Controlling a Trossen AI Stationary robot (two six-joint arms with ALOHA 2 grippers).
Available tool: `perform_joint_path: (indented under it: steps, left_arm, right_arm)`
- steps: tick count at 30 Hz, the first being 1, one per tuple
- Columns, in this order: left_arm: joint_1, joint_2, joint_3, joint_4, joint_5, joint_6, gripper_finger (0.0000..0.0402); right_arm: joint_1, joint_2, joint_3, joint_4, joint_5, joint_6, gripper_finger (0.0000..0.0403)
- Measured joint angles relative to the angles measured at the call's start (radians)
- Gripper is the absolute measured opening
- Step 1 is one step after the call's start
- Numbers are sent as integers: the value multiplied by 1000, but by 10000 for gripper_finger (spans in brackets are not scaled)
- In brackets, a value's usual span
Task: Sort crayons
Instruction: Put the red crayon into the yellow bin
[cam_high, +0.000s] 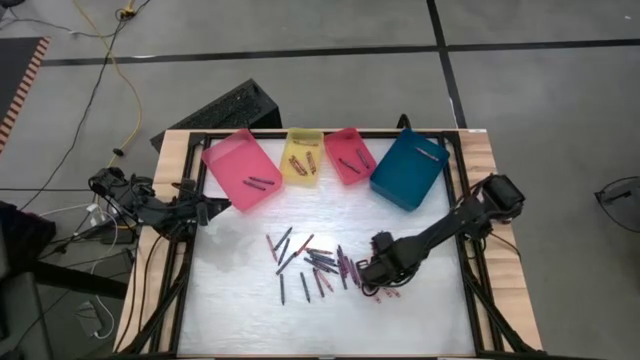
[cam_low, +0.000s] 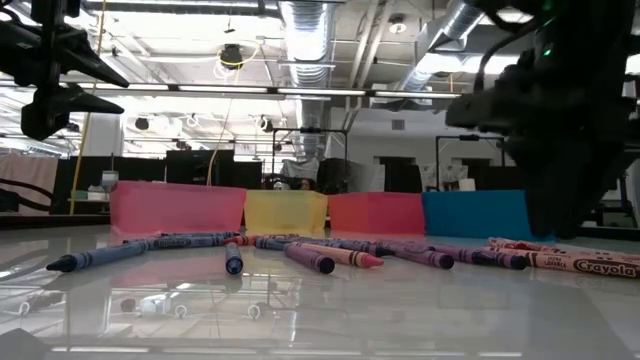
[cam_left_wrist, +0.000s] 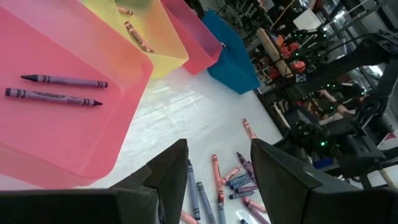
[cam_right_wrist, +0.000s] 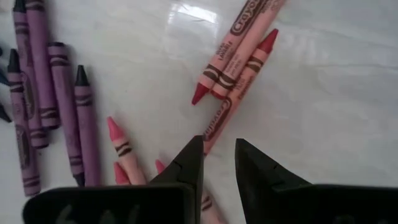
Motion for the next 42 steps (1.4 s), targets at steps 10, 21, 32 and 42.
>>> perform_joint_path:
  steps: [10, 21, 32, 42]
  left_arm:
    - [0, 0, 0, -3, -4, 0, 165]
    - [0, 0, 0, -10, -4, -7, 165]
    - [0, 0, 0, -9, -3, -5, 165]
    - [0, 0, 0, -18, 12, -17, 165]
  right_arm:
    - [-35, 43, -6, 0, 1, 0, 87]
    - [-43, 94, -5, 52, -44, -2, 59]
    - [-42, 95, -3, 55, -50, -1, 5]
    - [-54, 87, 81, -34, -68, -91, 2]
